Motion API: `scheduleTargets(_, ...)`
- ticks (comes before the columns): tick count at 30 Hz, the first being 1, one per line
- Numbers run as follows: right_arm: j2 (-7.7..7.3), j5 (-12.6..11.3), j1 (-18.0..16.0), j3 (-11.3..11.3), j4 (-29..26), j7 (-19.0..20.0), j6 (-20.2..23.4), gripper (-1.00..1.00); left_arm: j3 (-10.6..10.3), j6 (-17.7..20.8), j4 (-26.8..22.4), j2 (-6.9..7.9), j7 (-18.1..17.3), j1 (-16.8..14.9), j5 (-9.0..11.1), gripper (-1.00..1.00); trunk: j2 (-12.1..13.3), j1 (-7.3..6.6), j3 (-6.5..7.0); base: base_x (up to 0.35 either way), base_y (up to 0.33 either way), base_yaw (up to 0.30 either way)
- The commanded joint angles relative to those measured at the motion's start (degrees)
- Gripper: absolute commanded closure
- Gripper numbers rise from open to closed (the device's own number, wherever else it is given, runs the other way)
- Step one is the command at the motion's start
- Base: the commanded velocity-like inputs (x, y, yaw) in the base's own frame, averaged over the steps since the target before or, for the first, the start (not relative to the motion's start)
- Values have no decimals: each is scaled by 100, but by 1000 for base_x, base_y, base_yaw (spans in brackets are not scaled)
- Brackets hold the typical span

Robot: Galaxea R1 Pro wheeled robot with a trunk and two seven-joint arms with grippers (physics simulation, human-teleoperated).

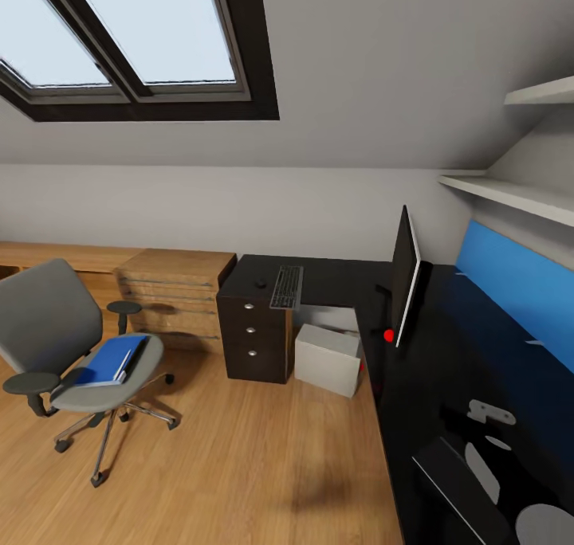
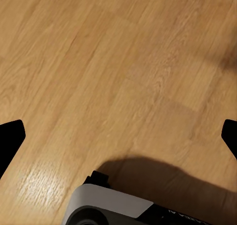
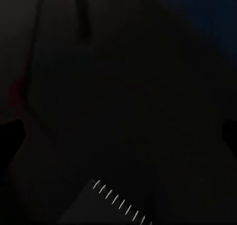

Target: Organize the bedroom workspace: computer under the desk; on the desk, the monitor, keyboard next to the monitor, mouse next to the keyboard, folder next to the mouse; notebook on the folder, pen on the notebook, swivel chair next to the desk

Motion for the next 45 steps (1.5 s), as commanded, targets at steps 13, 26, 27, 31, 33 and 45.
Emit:
scheduleTargets(13,4,-6,-17,324,65,210,344,-100,-50,-739,-273,5,19,-5,70,-100,-8,2,-9,0,0,0)
scheduleTargets(26,2,-41,-17,340,8,341,335,-100,-231,-855,-394,-26,24,-5,86,-100,-369,199,-171,0,0,0)
scheduleTargets(27,2,-42,-17,341,5,343,333,-100,-237,-839,-395,-28,24,-5,88,-100,-409,221,-189,0,0,0)
scheduleTargets(31,3,-44,-17,334,-1,352,331,-100,-253,-540,-429,-50,27,-5,91,-100,-569,309,-261,0,0,0)
scheduleTargets(33,2,-44,-17,329,-3,352,330,-100,-245,-195,-630,-72,29,-5,98,-100,-649,353,-297,0,0,0)
scheduleTargets(45,-5,-52,-17,335,-4,350,340,-100,39,3320,-3898,-103,63,-5,597,-100,-1131,616,-512,0,0,0)
